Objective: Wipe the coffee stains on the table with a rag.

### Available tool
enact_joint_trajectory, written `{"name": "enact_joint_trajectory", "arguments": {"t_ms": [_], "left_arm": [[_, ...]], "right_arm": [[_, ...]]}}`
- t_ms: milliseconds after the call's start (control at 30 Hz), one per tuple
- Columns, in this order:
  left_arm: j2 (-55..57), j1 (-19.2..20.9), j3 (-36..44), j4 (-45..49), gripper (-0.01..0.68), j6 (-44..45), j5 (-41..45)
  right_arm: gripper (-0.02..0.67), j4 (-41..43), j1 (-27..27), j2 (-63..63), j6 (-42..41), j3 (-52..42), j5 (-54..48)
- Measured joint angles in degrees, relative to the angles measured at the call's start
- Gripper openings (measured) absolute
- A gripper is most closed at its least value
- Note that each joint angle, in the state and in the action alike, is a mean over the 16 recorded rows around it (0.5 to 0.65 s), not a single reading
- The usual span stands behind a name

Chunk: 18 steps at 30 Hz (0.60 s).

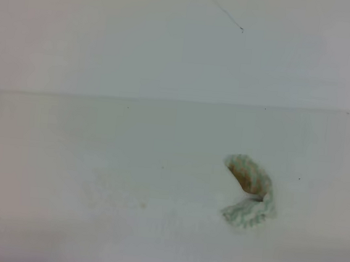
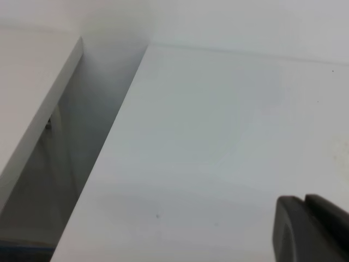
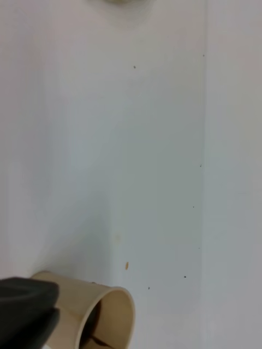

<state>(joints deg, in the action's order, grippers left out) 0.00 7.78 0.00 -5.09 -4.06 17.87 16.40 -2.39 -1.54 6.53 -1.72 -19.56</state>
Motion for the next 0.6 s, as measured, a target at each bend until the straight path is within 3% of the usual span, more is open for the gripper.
{"name": "enact_joint_trajectory", "arguments": {"t_ms": [600], "left_arm": [[0.0,0.0,0.0,0.0,-0.003,0.0,0.0]], "right_arm": [[0.001,0.0,0.0,0.0,0.0,-0.1,0.1]]}}
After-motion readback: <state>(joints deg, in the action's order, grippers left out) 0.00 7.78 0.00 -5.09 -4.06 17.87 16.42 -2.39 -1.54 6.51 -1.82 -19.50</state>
